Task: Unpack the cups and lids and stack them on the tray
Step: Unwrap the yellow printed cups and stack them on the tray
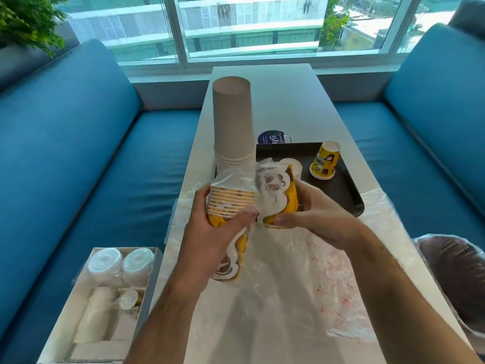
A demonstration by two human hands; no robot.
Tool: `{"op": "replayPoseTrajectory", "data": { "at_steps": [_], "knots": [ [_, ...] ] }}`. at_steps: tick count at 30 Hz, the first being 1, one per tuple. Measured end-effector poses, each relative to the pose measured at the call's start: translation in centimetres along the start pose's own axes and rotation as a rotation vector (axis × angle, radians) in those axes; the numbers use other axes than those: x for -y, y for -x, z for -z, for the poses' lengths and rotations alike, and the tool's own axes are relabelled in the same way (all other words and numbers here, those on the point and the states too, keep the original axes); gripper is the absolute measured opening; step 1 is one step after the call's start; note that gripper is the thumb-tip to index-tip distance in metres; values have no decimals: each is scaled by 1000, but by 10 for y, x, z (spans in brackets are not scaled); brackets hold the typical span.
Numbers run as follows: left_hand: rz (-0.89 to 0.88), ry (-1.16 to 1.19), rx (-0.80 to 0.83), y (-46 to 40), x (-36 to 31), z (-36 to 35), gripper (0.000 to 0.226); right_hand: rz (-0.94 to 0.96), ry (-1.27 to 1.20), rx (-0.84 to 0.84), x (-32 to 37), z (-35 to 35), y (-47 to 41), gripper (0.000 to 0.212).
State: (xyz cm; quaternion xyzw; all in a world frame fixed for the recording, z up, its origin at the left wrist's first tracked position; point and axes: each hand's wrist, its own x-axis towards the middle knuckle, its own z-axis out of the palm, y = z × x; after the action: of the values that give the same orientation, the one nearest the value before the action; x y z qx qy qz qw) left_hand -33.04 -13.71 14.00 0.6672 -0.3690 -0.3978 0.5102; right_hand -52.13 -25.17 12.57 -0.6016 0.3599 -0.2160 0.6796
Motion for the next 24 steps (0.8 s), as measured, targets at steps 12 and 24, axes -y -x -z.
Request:
{"op": "replayPoseTrajectory", "data": {
  "at_steps": [12, 24],
  "knots": [
    [13, 6, -15, -9, 1, -18, 81, 251, 136, -816, 3, 117, -41, 80],
    [14, -18, -20, -4, 4, -23, 90, 117, 513, -768, -2, 158, -112, 69]
  ]
}}
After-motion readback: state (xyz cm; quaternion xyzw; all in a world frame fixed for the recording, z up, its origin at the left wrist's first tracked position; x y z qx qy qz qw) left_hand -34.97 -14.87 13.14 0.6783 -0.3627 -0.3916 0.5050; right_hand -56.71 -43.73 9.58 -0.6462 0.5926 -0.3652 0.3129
